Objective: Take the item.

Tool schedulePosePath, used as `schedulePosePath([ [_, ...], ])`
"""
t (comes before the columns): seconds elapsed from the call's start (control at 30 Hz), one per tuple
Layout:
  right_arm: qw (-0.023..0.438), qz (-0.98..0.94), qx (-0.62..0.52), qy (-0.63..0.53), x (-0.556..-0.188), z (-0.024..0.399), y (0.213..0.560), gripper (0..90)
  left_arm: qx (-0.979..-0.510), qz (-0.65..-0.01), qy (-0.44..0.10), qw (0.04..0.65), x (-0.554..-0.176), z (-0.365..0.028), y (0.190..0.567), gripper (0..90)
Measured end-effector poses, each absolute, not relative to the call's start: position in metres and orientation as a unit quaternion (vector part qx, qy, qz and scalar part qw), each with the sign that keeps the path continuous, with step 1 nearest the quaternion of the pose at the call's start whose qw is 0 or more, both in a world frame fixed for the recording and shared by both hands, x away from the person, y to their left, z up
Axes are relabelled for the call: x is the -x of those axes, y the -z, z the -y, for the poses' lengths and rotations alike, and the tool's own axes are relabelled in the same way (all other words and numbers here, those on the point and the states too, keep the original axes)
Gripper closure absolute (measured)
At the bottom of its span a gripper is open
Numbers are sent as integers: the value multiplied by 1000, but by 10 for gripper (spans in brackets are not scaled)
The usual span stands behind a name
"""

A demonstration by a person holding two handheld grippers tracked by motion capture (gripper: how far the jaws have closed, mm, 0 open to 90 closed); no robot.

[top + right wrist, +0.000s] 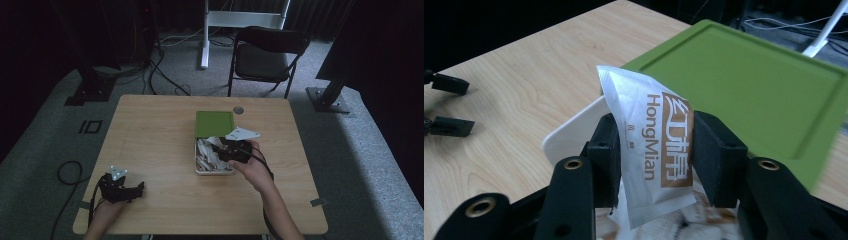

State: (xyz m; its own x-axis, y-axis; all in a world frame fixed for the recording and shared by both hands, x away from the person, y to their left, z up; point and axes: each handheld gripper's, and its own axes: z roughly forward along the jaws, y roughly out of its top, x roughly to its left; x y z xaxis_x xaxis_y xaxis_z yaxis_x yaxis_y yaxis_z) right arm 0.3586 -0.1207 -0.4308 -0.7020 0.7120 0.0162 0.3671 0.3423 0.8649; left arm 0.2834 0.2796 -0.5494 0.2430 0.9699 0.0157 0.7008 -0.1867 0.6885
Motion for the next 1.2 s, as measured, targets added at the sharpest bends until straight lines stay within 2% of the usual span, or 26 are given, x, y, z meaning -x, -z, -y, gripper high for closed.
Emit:
schedulePosePath([
  [0.4, 223, -769, -389, -455, -368, 169, 424, 571, -735, -569, -233, 287, -283, -280, 549, 6],
  [0.63, 234, -753, -426, -443, -375, 194, 438, 571, -734, -569, -233, 287, -283, -280, 549, 6],
  [0.93, 270, -725, -472, -422, -387, 223, 463, 571, -734, -569, -233, 288, -283, -280, 549, 6],
  [1.2, 282, -710, -502, -406, -398, 234, 490, 570, -734, -569, -233, 288, -283, -280, 549, 6],
])
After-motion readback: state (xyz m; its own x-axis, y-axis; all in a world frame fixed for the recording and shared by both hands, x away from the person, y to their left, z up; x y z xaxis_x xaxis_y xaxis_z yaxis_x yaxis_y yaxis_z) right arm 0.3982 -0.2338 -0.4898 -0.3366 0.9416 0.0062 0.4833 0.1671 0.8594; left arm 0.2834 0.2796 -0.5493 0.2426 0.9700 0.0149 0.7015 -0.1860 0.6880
